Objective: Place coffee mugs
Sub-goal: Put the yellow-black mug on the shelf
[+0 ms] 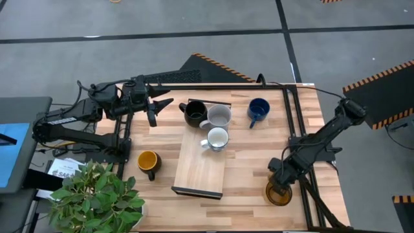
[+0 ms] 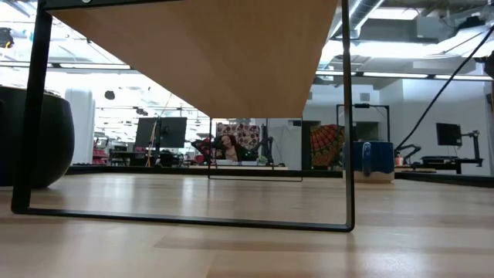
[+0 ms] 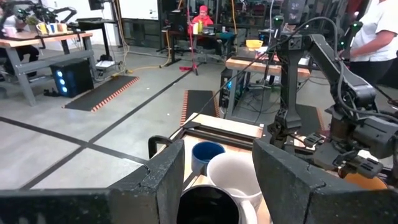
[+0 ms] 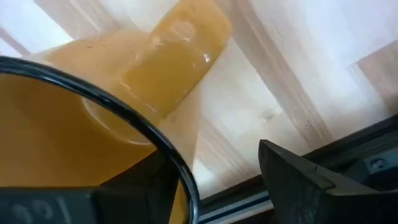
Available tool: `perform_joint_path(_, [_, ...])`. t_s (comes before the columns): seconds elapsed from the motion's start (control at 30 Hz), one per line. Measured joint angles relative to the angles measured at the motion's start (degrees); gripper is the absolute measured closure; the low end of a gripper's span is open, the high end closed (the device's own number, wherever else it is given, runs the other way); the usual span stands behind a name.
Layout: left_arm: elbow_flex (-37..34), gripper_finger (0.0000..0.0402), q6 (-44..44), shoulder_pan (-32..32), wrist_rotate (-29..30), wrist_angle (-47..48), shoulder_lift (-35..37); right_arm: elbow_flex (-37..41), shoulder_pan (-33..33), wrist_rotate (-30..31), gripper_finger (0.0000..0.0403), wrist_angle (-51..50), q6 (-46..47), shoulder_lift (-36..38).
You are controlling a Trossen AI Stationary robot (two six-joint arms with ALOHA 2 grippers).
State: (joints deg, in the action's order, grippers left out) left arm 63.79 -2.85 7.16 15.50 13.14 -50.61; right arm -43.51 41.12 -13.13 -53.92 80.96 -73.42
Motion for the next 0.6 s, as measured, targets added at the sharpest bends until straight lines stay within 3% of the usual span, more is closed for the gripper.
perform_joint_path(0.1, [0.0,0.0228,0.02,-0.02,0.25,-0.02,0.0,-0.3,0.0,-0.37,0.0215,0.21,-0.76,0.01])
perform_joint_path(0.27, [0.0,0.0228,0.02,-0.02,0.27,-0.02,0.0,-3.88,-0.75,-2.3,0.0363,-0.07,-5.05,0.17])
perform_joint_path(0.6, [0.0,0.0228,0.97,-0.01,0.35,0.02,0.0,-22.43,-10.52,-2.49,0.0366,-4.71,-22.72,2.89])
